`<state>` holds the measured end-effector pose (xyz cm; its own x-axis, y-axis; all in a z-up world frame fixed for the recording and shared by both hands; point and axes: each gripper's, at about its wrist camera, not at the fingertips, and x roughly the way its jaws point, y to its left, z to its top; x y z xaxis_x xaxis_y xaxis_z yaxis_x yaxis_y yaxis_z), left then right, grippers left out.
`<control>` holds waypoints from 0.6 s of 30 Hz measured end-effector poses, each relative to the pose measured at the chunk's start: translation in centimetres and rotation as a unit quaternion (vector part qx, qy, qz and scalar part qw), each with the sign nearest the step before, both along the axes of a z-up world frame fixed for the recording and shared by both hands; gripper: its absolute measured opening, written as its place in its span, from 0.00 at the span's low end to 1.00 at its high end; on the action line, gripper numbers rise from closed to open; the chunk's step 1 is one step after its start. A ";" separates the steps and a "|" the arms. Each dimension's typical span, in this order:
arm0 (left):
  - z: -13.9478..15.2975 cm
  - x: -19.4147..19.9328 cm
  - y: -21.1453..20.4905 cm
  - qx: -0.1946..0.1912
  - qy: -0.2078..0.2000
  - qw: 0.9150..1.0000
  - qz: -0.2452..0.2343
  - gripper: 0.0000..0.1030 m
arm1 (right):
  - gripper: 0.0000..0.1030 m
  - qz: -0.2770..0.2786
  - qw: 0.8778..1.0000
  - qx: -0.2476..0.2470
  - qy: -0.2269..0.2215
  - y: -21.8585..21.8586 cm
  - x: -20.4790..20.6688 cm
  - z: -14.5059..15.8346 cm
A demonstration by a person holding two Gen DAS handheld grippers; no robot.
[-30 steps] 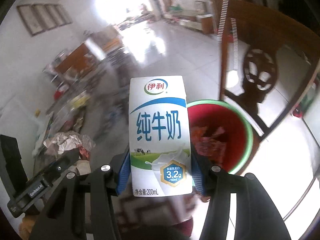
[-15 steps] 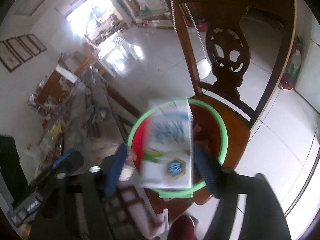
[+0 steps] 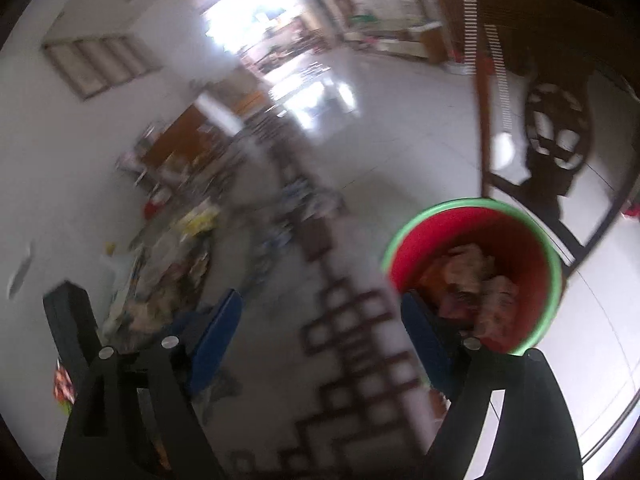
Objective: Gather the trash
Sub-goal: 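Grasp the pink strawberry-print Pocky bag on the table with the left tool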
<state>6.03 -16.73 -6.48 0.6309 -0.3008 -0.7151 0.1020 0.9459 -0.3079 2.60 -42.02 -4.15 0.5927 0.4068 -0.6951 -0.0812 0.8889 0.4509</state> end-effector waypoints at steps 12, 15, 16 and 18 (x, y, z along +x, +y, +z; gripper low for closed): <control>-2.7 -1.0 26.2 -0.053 0.057 0.920 0.385 0.75 | 0.77 0.004 0.999 -0.039 0.012 2.2 -0.2 -1.0; -3.7 0.2 28.4 -0.106 0.072 0.908 0.399 0.78 | 0.77 0.011 0.999 -0.046 0.019 2.7 0.1 -1.1; -3.9 0.8 28.6 -0.121 0.073 0.905 0.402 0.80 | 0.77 0.013 0.999 -0.049 0.020 2.8 0.1 -1.1; -4.4 2.1 29.3 -0.126 0.083 0.899 0.411 0.82 | 0.77 0.015 0.998 -0.049 0.019 2.9 0.2 -1.1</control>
<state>8.12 12.60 -10.91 0.6056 0.0525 -0.7940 -0.6665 0.5786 -0.4701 2.79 -39.11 -5.27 0.5534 0.3523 -0.7548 -0.0920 0.9264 0.3650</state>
